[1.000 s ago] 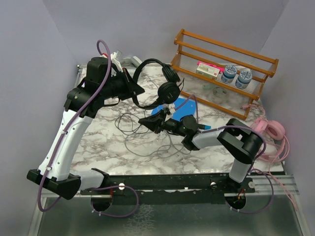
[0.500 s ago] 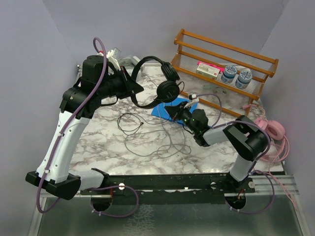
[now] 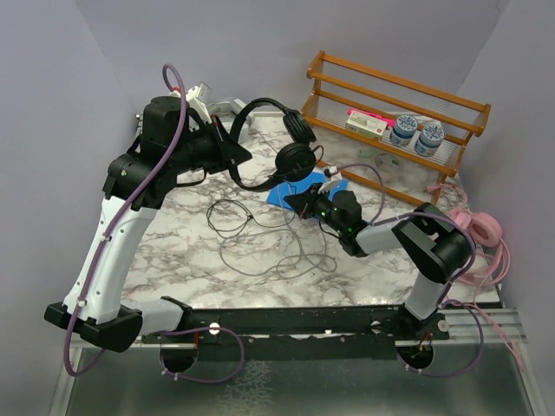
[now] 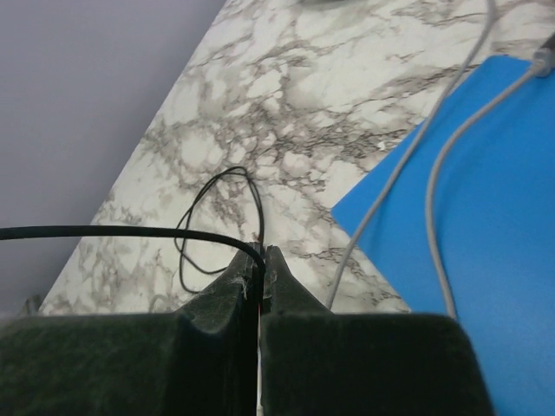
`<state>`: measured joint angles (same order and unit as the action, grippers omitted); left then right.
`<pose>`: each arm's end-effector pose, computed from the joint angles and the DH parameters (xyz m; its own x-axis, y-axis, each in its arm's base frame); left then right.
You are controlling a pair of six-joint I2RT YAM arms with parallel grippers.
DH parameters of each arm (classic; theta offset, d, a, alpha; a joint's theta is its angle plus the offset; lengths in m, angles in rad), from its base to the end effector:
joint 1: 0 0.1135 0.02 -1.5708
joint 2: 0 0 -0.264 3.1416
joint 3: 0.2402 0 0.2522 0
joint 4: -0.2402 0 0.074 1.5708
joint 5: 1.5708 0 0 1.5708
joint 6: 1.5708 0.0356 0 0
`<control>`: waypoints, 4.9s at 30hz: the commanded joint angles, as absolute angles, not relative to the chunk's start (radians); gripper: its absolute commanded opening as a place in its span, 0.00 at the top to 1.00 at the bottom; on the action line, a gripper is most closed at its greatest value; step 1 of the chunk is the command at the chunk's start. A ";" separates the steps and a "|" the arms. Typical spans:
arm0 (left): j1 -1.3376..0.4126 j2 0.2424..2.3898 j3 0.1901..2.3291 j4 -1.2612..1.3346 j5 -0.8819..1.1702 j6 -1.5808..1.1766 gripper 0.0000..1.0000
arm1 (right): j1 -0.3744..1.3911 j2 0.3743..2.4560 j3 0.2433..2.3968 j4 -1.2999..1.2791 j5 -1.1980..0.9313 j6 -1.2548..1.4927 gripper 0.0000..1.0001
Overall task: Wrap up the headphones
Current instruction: Untie the headphones cable from the headphones.
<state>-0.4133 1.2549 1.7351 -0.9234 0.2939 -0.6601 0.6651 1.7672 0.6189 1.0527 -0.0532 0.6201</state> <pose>0.2021 -0.0999 0.4845 -0.6929 -0.3370 -0.6374 0.2522 0.7150 -0.6521 0.2630 0.2087 0.1631 -0.4434 0.3897 -0.8072 -0.4918 0.6471 0.5826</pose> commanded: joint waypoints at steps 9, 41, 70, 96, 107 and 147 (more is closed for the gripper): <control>-0.405 1.313 1.848 -0.911 0.214 -0.643 1.00 | 0.714 1.744 0.512 1.023 -0.093 0.644 1.00; -0.296 1.348 1.785 -0.901 -0.344 -0.567 1.00 | 0.766 1.251 0.467 0.632 -0.166 0.319 0.99; -0.295 1.274 1.551 -0.885 -0.143 -0.430 1.00 | 0.460 1.219 0.711 0.569 -0.153 0.310 1.00; -0.427 1.273 1.307 -0.669 -0.241 -0.409 1.00 | 0.460 1.189 1.125 0.176 -0.526 0.225 0.99; -0.399 1.244 1.382 -0.677 -0.222 -0.571 1.00 | 0.461 1.054 0.830 0.081 -0.436 0.235 0.99; -0.387 1.240 1.371 -0.810 -0.135 -0.421 1.00 | 0.388 1.035 0.931 -0.047 0.169 0.262 0.99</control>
<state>-0.3935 1.2621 1.3823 -0.8116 -0.0132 -0.4137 0.3904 1.0931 0.8814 -0.0040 0.1146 0.2794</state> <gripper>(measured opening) 0.080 0.024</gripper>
